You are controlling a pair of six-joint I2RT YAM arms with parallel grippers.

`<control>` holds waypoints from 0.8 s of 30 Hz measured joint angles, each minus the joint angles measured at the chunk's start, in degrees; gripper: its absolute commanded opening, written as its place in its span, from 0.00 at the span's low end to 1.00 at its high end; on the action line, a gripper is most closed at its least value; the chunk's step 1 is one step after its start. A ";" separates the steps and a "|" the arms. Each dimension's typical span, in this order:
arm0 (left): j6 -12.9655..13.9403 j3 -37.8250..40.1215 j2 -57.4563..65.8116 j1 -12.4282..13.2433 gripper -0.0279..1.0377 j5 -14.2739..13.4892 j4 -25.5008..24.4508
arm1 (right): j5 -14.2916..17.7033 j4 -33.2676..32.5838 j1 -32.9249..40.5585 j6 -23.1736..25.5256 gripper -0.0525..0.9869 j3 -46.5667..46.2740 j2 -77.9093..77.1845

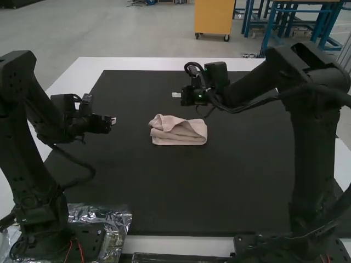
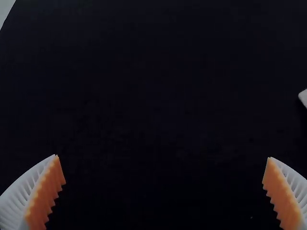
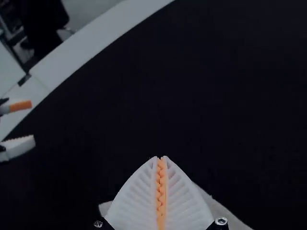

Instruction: Fold the towel.

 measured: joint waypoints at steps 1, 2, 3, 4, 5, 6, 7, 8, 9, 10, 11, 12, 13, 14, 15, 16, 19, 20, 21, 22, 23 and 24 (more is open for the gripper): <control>0.00 0.00 0.00 0.00 0.94 0.00 0.09 | -0.13 0.24 -0.11 -0.04 0.03 -0.04 0.44; 0.00 -0.09 0.00 0.00 0.94 0.00 0.28 | -0.28 0.92 -0.22 -0.07 0.03 -0.04 0.98; 0.00 -0.26 0.00 0.00 0.94 0.00 0.52 | -0.48 1.55 -0.24 -0.13 0.03 -0.04 1.62; 0.00 -0.39 0.00 0.00 0.94 0.00 0.66 | -0.72 2.08 -0.24 -0.15 0.03 -0.04 2.16; 0.00 -0.63 0.00 0.00 0.94 0.00 0.90 | -0.85 2.64 -0.26 -0.17 0.03 -0.04 2.73; 0.00 -0.87 0.00 0.00 0.94 0.00 0.98 | -0.94 3.28 -0.24 -0.17 0.03 -0.04 3.37; 0.00 -1.09 0.00 0.00 0.94 0.00 1.27 | -1.11 3.80 -0.26 -0.17 0.03 -0.04 3.96; 0.00 -1.29 0.00 0.00 0.94 0.00 1.49 | -1.29 4.42 -0.26 -0.17 0.03 -0.04 4.55; 0.00 -1.46 0.00 0.00 0.94 0.00 1.77 | -1.38 4.90 -0.26 -0.17 0.03 -0.04 5.18; 0.00 -1.60 0.00 0.00 0.94 0.00 2.10 | -1.51 5.44 -0.26 -0.17 0.03 -0.04 5.81; 0.00 -1.66 0.00 0.00 0.94 0.00 2.32 | -1.57 6.10 -0.26 -0.20 0.03 -0.04 6.51; 0.00 -1.73 0.00 -0.02 0.94 0.00 2.47 | -1.73 6.49 -0.26 -0.17 0.03 -0.04 7.19; -0.02 -1.70 0.00 0.00 0.94 0.00 2.58 | -1.77 6.97 -0.24 -0.20 0.03 -0.07 7.87; -0.02 -1.73 0.00 0.00 0.94 0.00 2.82 | -1.86 7.65 -0.26 -0.20 0.03 -0.15 8.59; -0.17 -1.73 0.00 0.00 0.94 0.00 3.17 | -1.99 8.31 -0.26 -0.20 0.03 -0.35 9.22; -0.31 -1.70 0.00 0.00 0.94 0.00 3.48 | -2.14 9.11 -0.24 -0.20 0.03 -0.63 9.81; -0.66 -1.70 -0.02 0.00 0.94 -0.02 3.96 | -2.36 11.47 -0.24 -0.20 0.03 -1.99 11.45; -0.76 -1.70 -0.26 0.00 0.94 0.00 3.89 | -2.43 12.15 -0.24 -0.17 0.03 -2.58 11.89; -0.90 -1.73 -0.63 0.00 0.94 -0.02 3.78 | -2.56 12.85 -0.24 -0.20 0.03 -3.17 12.31; -0.94 -1.73 -1.38 0.00 0.94 -0.02 3.76 | -2.62 13.90 -0.24 -0.20 0.03 -3.85 12.76; -1.09 -1.70 -2.34 0.00 0.94 0.00 3.76 | -2.78 15.02 -0.24 -0.17 0.03 -4.55 13.33; -1.20 -1.70 -3.45 -0.02 0.94 0.00 3.78 | -2.80 16.13 -0.20 -0.17 0.03 -5.18 13.92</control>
